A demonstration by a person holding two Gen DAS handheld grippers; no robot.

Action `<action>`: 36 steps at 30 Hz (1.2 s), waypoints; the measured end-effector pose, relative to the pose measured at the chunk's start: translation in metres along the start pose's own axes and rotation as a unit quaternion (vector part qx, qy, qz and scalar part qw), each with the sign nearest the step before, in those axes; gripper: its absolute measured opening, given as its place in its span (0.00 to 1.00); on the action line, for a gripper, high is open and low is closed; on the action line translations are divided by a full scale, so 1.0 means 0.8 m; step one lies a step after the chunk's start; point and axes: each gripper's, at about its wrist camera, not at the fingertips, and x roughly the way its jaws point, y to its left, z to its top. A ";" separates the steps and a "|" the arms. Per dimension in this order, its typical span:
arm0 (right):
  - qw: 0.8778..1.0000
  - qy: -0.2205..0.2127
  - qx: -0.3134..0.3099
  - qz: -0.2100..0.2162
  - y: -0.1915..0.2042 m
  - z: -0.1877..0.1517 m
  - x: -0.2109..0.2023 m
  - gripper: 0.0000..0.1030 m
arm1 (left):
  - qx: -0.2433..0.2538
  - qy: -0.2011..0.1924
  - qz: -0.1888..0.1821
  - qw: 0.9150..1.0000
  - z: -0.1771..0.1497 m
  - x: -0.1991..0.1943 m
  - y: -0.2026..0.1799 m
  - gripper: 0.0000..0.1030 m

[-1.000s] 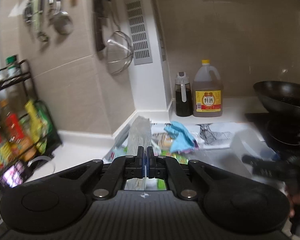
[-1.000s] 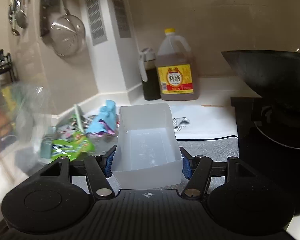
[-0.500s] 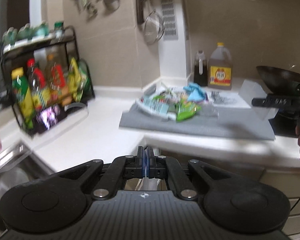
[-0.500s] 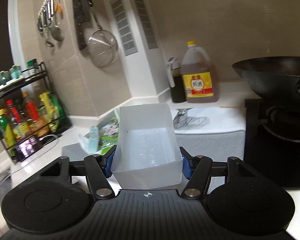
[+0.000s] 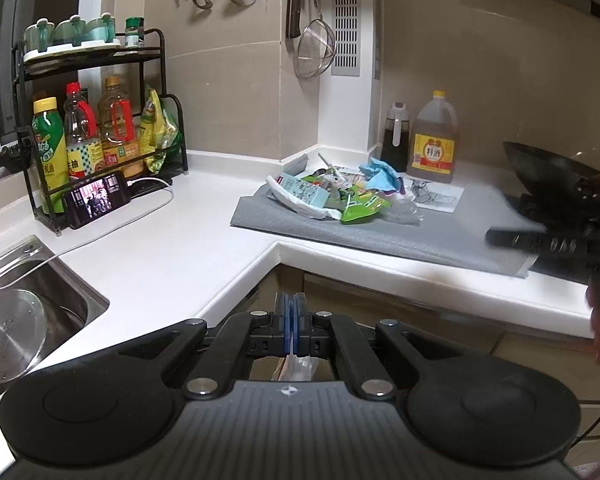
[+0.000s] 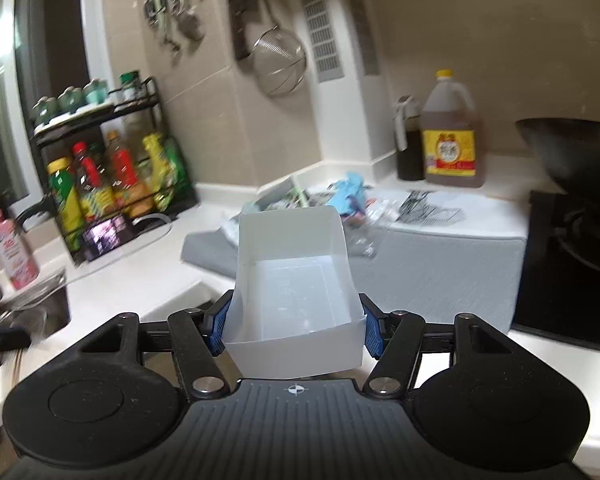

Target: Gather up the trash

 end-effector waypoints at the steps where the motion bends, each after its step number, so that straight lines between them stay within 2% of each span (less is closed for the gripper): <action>1: 1.000 0.006 -0.002 0.005 0.003 -0.003 0.002 0.62 | 0.000 -0.001 -0.002 1.000 0.001 0.000 -0.001 0.01; 15: 0.997 0.065 -0.015 0.032 0.026 -0.043 0.023 0.62 | -0.012 0.016 -0.013 1.000 0.003 0.017 -0.012 0.01; 21: 0.996 0.080 -0.016 0.030 0.026 -0.056 0.032 0.62 | -0.020 0.033 -0.008 0.999 0.000 0.028 -0.014 0.01; 29: 0.993 0.113 -0.020 0.026 0.024 -0.078 0.053 0.62 | -0.046 0.063 -0.031 0.996 -0.010 0.052 -0.005 0.01; 36: 0.990 0.137 -0.025 0.025 0.025 -0.097 0.072 0.62 | -0.031 0.085 -0.037 0.995 -0.023 0.081 -0.020 0.01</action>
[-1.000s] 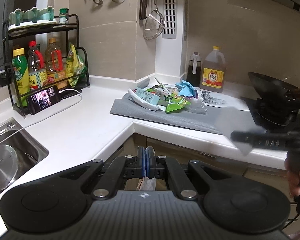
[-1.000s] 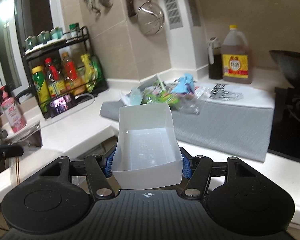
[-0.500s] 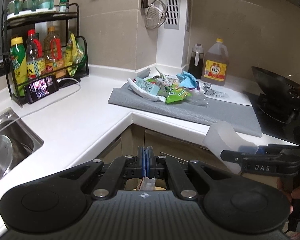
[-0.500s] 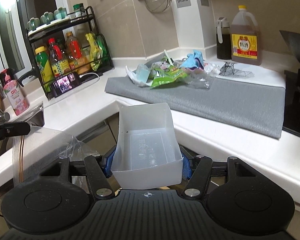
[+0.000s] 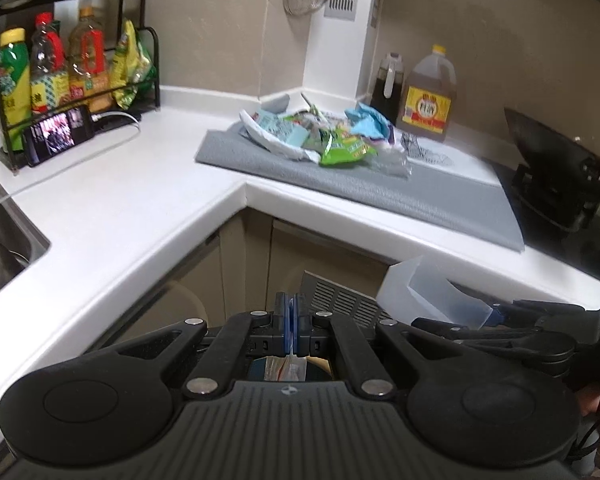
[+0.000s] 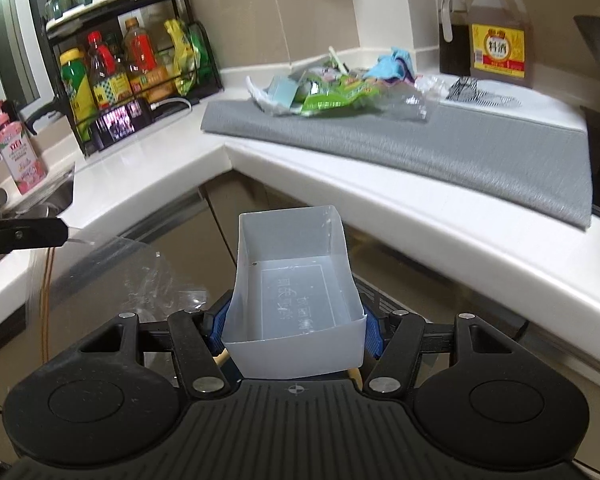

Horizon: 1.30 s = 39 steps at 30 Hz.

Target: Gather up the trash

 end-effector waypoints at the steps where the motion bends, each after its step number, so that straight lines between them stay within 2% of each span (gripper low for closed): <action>1: 1.000 0.004 -0.001 0.000 0.000 -0.002 0.003 0.62 | 0.001 0.003 -0.002 1.000 -0.001 0.005 -0.002 0.01; 20: 0.998 0.057 -0.032 -0.016 0.004 -0.019 0.057 0.62 | 0.012 0.068 -0.013 0.998 -0.030 0.102 -0.011 0.01; 39: 0.992 0.108 -0.054 -0.023 0.008 -0.036 0.107 0.62 | -0.017 0.115 0.011 0.993 -0.051 0.169 0.010 0.01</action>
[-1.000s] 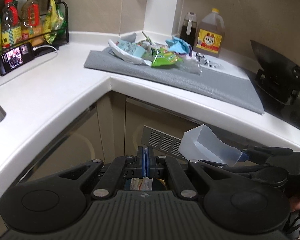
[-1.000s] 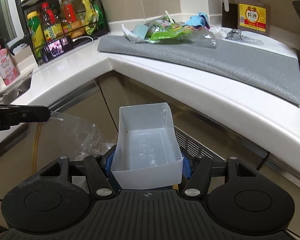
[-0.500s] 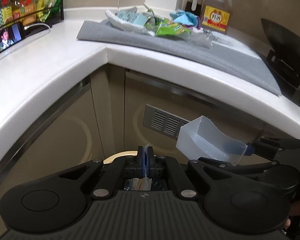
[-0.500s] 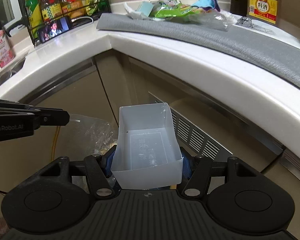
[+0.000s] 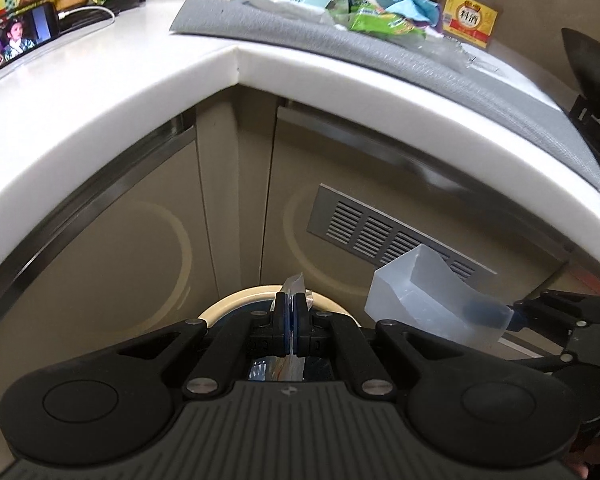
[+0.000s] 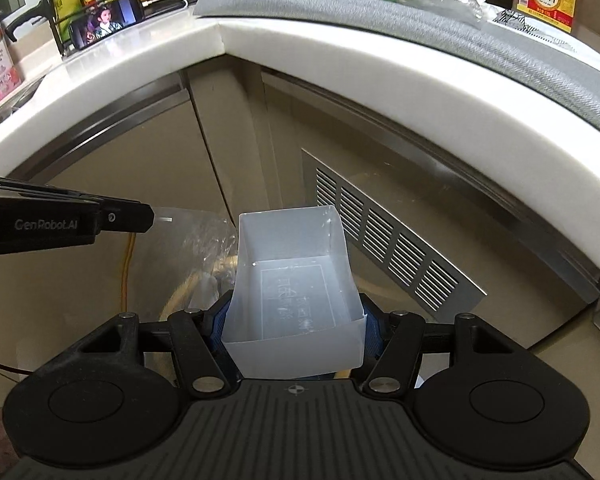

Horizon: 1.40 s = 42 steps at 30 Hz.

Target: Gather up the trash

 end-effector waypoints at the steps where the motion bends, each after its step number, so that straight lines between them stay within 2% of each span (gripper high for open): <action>1: 1.000 0.001 -0.001 0.000 0.001 -0.001 0.001 0.62 | -0.001 0.003 0.001 1.000 -0.001 0.003 0.001 0.01; 16: 0.999 0.032 -0.022 -0.004 0.012 -0.013 0.036 0.62 | -0.003 0.056 -0.005 0.998 -0.013 0.048 0.003 0.01; 31: 0.998 0.062 -0.027 -0.009 0.018 -0.022 0.064 0.62 | 0.001 0.087 -0.002 0.996 -0.024 0.080 0.006 0.01; 42: 0.996 0.079 -0.040 -0.011 0.024 -0.021 0.086 0.63 | -0.028 0.113 -0.030 0.993 -0.035 0.109 0.029 0.01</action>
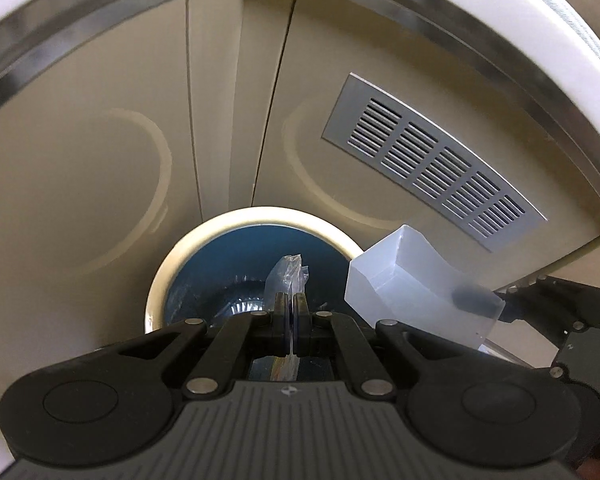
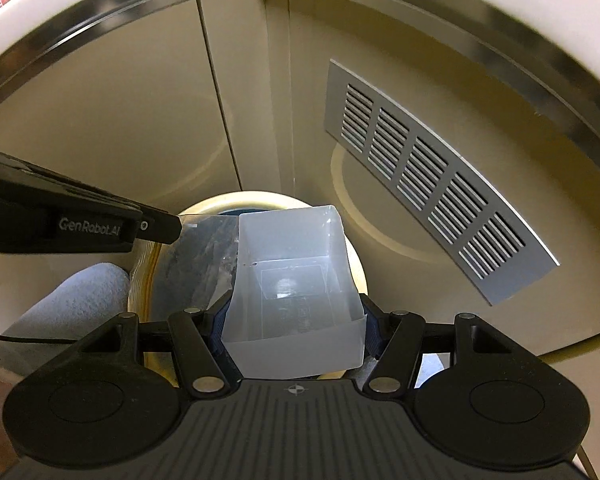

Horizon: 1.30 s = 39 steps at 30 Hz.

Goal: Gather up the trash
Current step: 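Open the right tool to drop the clear box while the left tool releases the bag into the bin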

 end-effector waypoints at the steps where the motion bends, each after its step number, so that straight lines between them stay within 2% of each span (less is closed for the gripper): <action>1: 1.000 0.002 -0.001 0.000 0.000 0.000 0.002 0.63 | -0.001 0.002 -0.001 1.000 0.000 0.003 0.001 0.01; 8: 1.000 0.013 -0.015 -0.003 0.009 0.002 0.020 0.63 | -0.007 0.028 0.003 1.000 0.001 0.029 0.008 0.01; 14: 0.999 0.019 -0.031 0.001 0.017 0.004 0.030 0.63 | 0.011 0.021 0.016 1.000 0.004 0.035 0.002 0.01; 17: 0.999 0.024 -0.037 0.000 0.026 0.004 0.041 0.63 | 0.024 0.024 0.028 0.999 0.005 0.040 -0.001 0.05; 18: 0.999 0.026 -0.039 0.001 0.026 0.004 0.046 0.63 | 0.025 0.029 0.032 0.999 0.006 0.043 -0.001 0.19; 19: 0.999 0.029 -0.039 0.002 0.026 0.005 0.049 0.63 | 0.024 0.035 0.037 0.998 0.007 0.045 0.000 0.53; 20: 0.999 0.031 -0.038 0.006 0.026 0.003 0.055 0.63 | 0.021 0.038 0.043 0.998 0.007 0.045 0.001 0.71; 21: 0.999 0.034 -0.036 0.011 0.026 0.004 0.059 0.64 | 0.016 0.033 0.046 0.998 0.007 0.043 0.003 0.94; 22: 0.999 0.036 -0.031 0.013 0.024 0.005 0.060 0.70 | 0.013 0.022 0.044 0.999 0.006 0.037 0.005 1.00; 23: 0.999 0.035 -0.026 0.013 0.022 0.005 0.061 0.75 | 0.011 0.014 0.044 0.999 0.006 0.032 0.006 1.00; 24: 0.999 0.030 -0.020 0.011 0.020 0.005 0.059 0.86 | 0.012 0.013 0.045 0.999 0.006 0.028 0.007 1.00; 25: 1.000 0.024 -0.016 0.010 0.017 0.005 0.055 0.87 | 0.011 0.016 0.048 0.999 0.007 0.025 0.008 1.00; 31: 1.000 0.014 0.005 0.014 0.005 0.006 0.021 0.87 | -0.004 0.015 0.069 0.998 0.003 -0.012 0.011 1.00; 35: 0.999 -0.014 0.005 0.036 0.004 0.003 -0.030 0.87 | -0.005 -0.023 0.084 0.996 -0.013 -0.064 0.005 1.00; 39: 0.997 -0.064 -0.025 0.023 0.010 -0.010 -0.076 0.89 | -0.021 -0.067 0.127 0.989 -0.035 -0.106 0.001 1.00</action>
